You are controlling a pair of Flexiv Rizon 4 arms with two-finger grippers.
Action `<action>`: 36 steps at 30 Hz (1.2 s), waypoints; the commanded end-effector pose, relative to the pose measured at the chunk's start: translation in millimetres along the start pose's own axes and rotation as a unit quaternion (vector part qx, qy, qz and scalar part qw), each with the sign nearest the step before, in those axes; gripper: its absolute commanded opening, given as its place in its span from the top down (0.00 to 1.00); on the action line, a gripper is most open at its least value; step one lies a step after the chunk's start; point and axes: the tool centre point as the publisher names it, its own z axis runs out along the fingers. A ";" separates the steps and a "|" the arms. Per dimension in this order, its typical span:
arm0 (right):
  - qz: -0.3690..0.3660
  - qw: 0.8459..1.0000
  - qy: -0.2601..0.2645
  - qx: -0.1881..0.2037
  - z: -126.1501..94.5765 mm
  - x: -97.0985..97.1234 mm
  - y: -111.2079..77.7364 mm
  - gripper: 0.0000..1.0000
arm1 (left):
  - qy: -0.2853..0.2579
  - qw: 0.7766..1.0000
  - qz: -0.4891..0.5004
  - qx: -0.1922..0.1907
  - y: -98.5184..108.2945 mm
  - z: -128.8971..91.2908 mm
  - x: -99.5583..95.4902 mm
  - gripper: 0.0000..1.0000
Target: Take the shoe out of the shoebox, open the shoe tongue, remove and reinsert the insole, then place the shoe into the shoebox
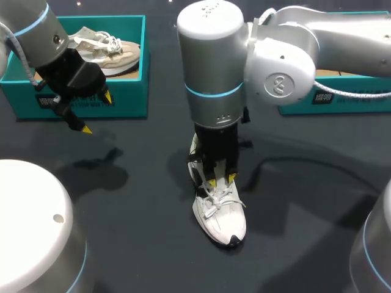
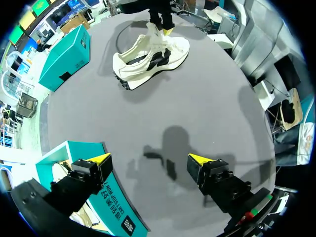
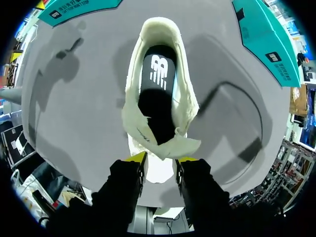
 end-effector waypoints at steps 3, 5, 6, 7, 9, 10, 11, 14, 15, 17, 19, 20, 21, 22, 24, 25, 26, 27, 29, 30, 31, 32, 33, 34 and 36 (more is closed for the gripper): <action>-0.011 1.000 0.018 0.002 14.9 -6.0 18.3 0.70 | 0.000 1.000 0.000 -0.002 -0.2 0.3 0.2 0.00; -0.022 0.999 0.029 0.002 18.8 -6.5 24.9 0.71 | 0.000 1.000 0.000 -0.002 -0.2 0.3 0.2 0.00; -0.028 0.999 0.032 0.000 19.6 -6.4 26.7 0.73 | 0.000 1.000 0.000 -0.002 -0.2 0.3 0.2 0.00; -0.032 0.999 0.034 0.000 20.2 -6.2 29.6 0.74 | 0.000 1.000 0.000 -0.002 -0.2 0.3 0.2 0.00; -0.029 0.999 0.031 0.001 18.4 -8.3 31.2 0.74 | 0.000 1.000 0.000 -0.002 -0.2 0.3 0.2 0.00; -0.026 0.999 0.023 -0.001 14.5 -9.1 29.4 0.74 | 0.000 1.000 0.000 -0.002 -0.2 0.3 0.2 0.00; -0.025 1.000 0.015 -0.006 9.7 -9.1 26.8 0.74 | 0.000 1.000 0.000 -0.002 -0.2 0.3 0.2 0.00; -0.032 0.999 -0.006 -0.016 -3.5 -4.7 21.2 0.75 | 0.000 1.000 0.000 -0.002 -0.2 0.3 0.2 0.00; -0.040 0.999 -0.009 -0.018 -5.7 -2.7 21.3 0.75 | 0.000 1.000 0.000 -0.002 -0.2 0.3 0.2 0.00; -0.054 0.998 -0.010 -0.021 -6.0 -0.2 24.2 0.75 | 0.000 1.000 0.000 -0.002 -0.2 0.3 0.2 0.00; -0.066 0.998 -0.005 -0.021 -2.6 -0.1 29.8 0.75 | 0.000 1.000 0.000 -0.002 -0.2 0.3 0.2 0.00; -0.069 0.997 -0.002 -0.020 1.7 -0.4 35.4 0.75 | 0.000 1.000 0.000 -0.002 -0.2 0.3 0.2 0.00; -0.080 0.997 0.001 -0.019 5.0 -0.2 40.2 0.75 | 0.000 1.000 0.000 -0.002 -0.2 0.3 0.2 0.00; -0.087 0.996 0.004 -0.020 7.9 -0.3 44.2 0.75 | 0.000 1.000 0.000 -0.002 -0.2 0.3 0.2 0.00; -0.098 0.995 0.009 -0.019 11.5 -1.6 49.5 0.75 | 0.000 1.000 0.000 -0.002 -0.2 0.3 0.2 0.00; -0.103 0.994 0.011 -0.020 14.5 -2.8 52.5 0.75 | 0.000 1.000 0.000 -0.002 -0.2 0.3 0.2 0.00; -0.106 0.994 0.014 -0.020 17.9 -4.8 56.6 0.75 | 0.000 1.000 0.000 -0.002 -0.2 0.3 0.2 0.00; -0.108 0.994 0.017 -0.017 22.1 -7.3 60.4 0.75 | 0.000 1.000 0.000 -0.002 -0.2 0.3 0.2 0.00; -0.115 0.993 0.030 -0.013 28.0 -10.2 66.6 0.76 | 0.000 1.000 0.000 -0.002 -0.2 0.3 0.2 0.00; -0.117 0.993 0.033 -0.010 30.3 -10.9 69.0 0.76 | 0.000 1.000 0.000 -0.002 -0.2 0.3 0.2 0.00; -0.121 0.992 0.037 -0.010 31.0 -11.0 70.3 0.76 | 0.000 1.000 0.000 -0.002 -0.2 0.3 0.2 0.00; -0.125 0.991 0.037 -0.010 31.1 -10.9 71.3 0.76 | 0.000 1.000 0.000 -0.002 -0.2 0.3 0.2 0.00; -0.126 0.991 0.032 -0.011 28.6 -10.0 72.3 0.77 | 0.000 1.000 0.000 -0.002 -0.2 0.3 0.2 0.00; -0.127 0.991 0.025 -0.014 21.3 -10.1 70.6 0.77 | 0.000 1.000 0.000 -0.002 -0.2 0.3 0.2 0.00; -0.133 0.991 0.012 -0.019 10.8 -12.0 67.1 0.76 | 0.000 1.000 0.000 -0.002 -0.2 0.3 0.2 0.00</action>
